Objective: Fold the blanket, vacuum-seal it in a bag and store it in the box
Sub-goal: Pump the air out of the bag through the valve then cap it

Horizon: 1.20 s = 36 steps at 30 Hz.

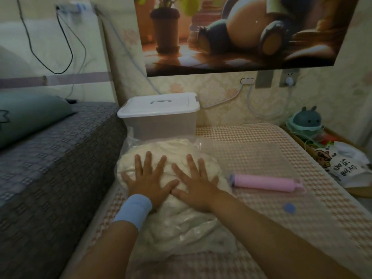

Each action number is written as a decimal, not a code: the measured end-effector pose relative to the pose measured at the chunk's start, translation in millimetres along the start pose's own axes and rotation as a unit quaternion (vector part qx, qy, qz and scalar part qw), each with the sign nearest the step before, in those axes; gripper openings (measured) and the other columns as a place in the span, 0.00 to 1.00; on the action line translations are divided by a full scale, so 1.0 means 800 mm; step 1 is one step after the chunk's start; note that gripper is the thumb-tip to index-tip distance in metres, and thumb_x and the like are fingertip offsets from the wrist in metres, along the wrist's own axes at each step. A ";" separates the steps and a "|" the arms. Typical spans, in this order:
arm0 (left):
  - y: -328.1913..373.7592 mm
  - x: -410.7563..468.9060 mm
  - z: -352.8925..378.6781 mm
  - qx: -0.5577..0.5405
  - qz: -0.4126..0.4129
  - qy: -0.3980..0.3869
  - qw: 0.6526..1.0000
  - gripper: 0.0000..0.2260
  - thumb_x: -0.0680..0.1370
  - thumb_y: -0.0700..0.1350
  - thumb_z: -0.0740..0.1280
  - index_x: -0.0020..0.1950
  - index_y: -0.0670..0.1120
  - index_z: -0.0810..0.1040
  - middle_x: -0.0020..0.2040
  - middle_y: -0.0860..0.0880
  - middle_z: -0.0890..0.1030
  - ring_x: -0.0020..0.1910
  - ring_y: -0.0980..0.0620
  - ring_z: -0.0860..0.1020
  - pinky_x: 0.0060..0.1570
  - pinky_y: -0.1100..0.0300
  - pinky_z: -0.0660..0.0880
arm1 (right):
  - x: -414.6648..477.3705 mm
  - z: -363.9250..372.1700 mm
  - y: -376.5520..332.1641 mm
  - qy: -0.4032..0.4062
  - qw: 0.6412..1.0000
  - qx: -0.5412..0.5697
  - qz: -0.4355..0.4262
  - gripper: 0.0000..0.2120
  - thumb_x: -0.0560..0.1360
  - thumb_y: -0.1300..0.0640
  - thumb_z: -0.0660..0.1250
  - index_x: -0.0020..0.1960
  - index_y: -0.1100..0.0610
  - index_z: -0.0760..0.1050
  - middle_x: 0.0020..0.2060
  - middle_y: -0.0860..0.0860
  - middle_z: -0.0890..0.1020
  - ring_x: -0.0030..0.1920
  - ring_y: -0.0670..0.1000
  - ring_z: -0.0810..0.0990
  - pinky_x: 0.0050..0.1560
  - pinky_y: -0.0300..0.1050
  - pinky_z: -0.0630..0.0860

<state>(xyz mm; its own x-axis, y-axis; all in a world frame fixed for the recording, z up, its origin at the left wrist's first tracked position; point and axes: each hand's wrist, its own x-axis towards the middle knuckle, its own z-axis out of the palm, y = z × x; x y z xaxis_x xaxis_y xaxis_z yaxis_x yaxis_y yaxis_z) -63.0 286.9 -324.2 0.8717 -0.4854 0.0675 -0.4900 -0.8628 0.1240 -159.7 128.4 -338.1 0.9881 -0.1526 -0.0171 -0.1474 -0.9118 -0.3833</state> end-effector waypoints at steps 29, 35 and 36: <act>0.246 0.025 0.030 0.027 0.193 -0.110 0.975 0.42 0.71 0.62 0.69 0.78 0.57 0.49 0.76 0.48 0.61 0.74 0.43 0.61 0.71 0.44 0.59 | -0.121 -0.124 0.217 0.017 0.953 -0.206 0.221 0.21 0.69 0.56 0.73 0.60 0.47 0.73 0.55 0.50 0.75 0.59 0.56 0.75 0.69 0.67 0.62; 0.284 -0.014 0.000 -0.286 0.227 -0.016 0.931 0.32 0.71 0.49 0.74 0.72 0.49 0.66 0.67 0.47 0.75 0.64 0.47 0.74 0.60 0.58 0.70 | -0.125 -0.185 0.138 0.185 0.969 -0.161 -0.006 0.15 0.69 0.51 0.72 0.56 0.46 0.79 0.51 0.47 0.80 0.52 0.52 0.78 0.48 0.48 0.76; 0.282 -0.020 -0.006 -0.324 0.204 0.007 0.924 0.26 0.73 0.46 0.73 0.68 0.46 0.70 0.62 0.47 0.78 0.60 0.47 0.76 0.55 0.60 0.71 | -0.125 -0.184 0.123 0.205 0.969 -0.130 -0.042 0.17 0.69 0.51 0.73 0.57 0.48 0.79 0.53 0.48 0.79 0.54 0.52 0.77 0.50 0.50 0.77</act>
<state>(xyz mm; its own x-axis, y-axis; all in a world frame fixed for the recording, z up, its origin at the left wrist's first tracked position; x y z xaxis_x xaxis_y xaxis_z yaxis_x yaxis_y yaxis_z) -187.2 100.7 -292.4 0.6167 -0.7457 0.2522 -0.6777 -0.3399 0.6521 -279.3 -2.5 -237.9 0.9053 -0.1634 0.3921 -0.1254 -0.9847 -0.1209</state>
